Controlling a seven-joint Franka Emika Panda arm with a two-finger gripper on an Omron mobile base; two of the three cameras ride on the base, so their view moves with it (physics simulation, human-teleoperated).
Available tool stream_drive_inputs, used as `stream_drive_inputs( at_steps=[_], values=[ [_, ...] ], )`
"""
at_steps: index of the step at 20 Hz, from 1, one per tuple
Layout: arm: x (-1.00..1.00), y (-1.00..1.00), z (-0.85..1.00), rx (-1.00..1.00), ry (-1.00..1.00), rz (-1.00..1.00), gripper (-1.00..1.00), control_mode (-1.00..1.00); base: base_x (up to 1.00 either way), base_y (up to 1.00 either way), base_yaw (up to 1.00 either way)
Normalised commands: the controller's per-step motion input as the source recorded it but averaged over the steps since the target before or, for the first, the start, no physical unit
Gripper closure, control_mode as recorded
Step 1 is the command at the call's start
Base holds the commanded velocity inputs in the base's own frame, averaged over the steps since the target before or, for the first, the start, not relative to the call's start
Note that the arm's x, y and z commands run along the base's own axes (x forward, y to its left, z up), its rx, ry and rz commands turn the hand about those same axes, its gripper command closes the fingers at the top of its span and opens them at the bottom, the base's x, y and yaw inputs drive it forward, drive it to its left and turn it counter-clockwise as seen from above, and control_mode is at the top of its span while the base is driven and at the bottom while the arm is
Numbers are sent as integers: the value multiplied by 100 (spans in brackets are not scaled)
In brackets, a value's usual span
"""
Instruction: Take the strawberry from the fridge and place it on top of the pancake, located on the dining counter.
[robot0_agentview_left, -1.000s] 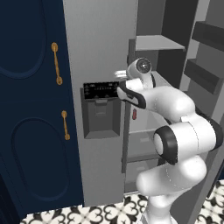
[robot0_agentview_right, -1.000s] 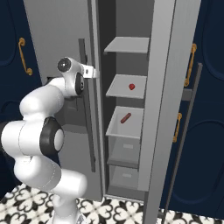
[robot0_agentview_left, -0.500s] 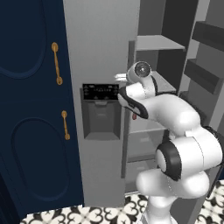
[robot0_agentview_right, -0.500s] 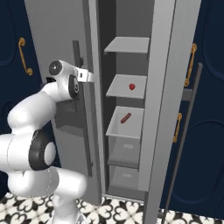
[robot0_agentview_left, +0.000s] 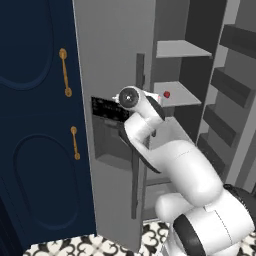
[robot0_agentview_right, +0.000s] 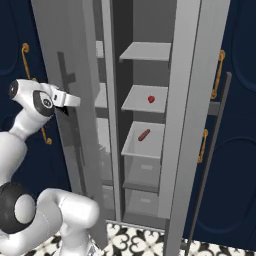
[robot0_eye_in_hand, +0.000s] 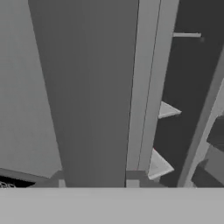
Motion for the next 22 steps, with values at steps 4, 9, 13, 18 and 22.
stream_drive_inputs(
  at_steps=[4, 9, 13, 18, 22],
  values=[
    [-5, 88, -14, -2, -1, -36, 100, -100, 0, 0, 0],
    [0, 66, -5, -6, -9, -25, 100, -100, 0, 0, 0],
    [0, 48, 0, -4, -9, -1, 100, -100, 0, 0, 0],
    [-8, 35, 0, -1, -11, 7, -100, -100, 0, 0, 0],
    [-10, 35, -7, -1, -4, 3, -100, -100, 0, 0, 0]
  ],
)
